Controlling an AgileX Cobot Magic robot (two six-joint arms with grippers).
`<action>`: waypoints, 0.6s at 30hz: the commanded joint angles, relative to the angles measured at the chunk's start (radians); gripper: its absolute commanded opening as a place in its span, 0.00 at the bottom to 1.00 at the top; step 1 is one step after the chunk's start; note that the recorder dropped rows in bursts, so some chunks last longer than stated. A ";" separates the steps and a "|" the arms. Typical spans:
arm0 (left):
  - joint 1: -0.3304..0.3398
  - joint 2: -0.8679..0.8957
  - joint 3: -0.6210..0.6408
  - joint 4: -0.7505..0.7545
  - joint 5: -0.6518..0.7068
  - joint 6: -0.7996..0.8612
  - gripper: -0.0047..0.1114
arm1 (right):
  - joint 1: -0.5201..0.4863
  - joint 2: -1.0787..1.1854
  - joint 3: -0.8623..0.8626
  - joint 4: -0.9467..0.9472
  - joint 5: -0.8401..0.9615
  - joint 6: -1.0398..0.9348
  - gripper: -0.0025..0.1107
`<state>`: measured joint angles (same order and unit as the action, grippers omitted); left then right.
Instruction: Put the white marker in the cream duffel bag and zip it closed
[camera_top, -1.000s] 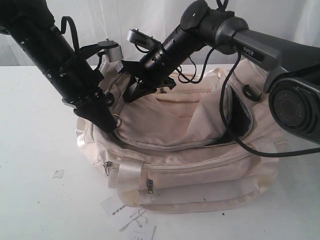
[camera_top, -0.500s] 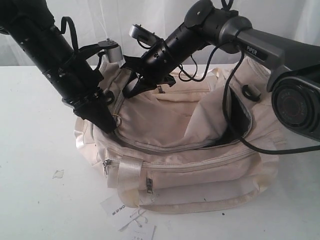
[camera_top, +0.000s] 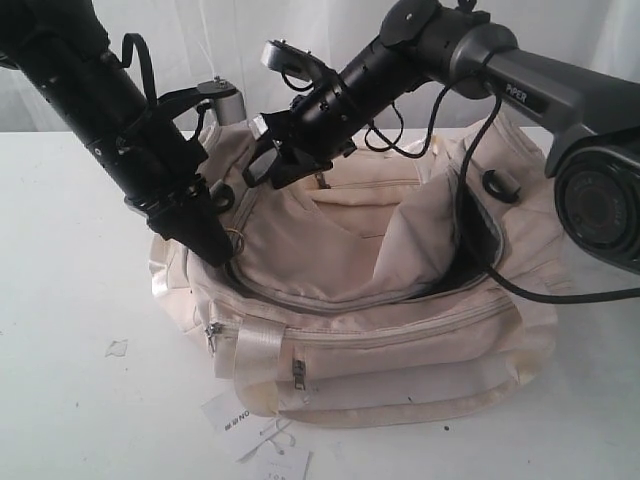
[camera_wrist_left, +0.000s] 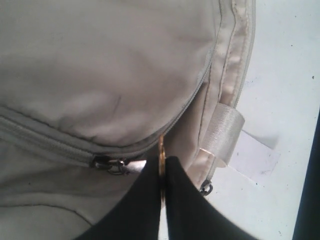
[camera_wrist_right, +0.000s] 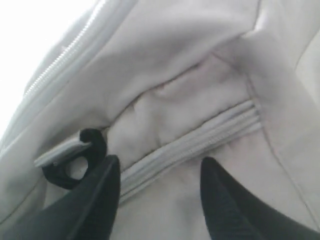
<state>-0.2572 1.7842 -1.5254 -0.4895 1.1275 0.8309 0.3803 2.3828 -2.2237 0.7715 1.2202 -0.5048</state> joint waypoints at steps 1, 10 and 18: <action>-0.005 -0.016 0.006 -0.016 0.094 0.007 0.04 | -0.008 -0.019 0.001 -0.114 0.001 -0.025 0.49; -0.005 -0.016 0.006 -0.016 0.094 0.007 0.04 | -0.019 -0.018 0.001 -0.341 -0.063 0.077 0.52; -0.005 -0.016 0.006 -0.016 0.094 0.007 0.04 | -0.032 -0.018 -0.049 -0.258 -0.177 0.036 0.55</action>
<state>-0.2572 1.7842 -1.5254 -0.4895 1.1275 0.8309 0.3613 2.3722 -2.2555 0.4725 1.0712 -0.4541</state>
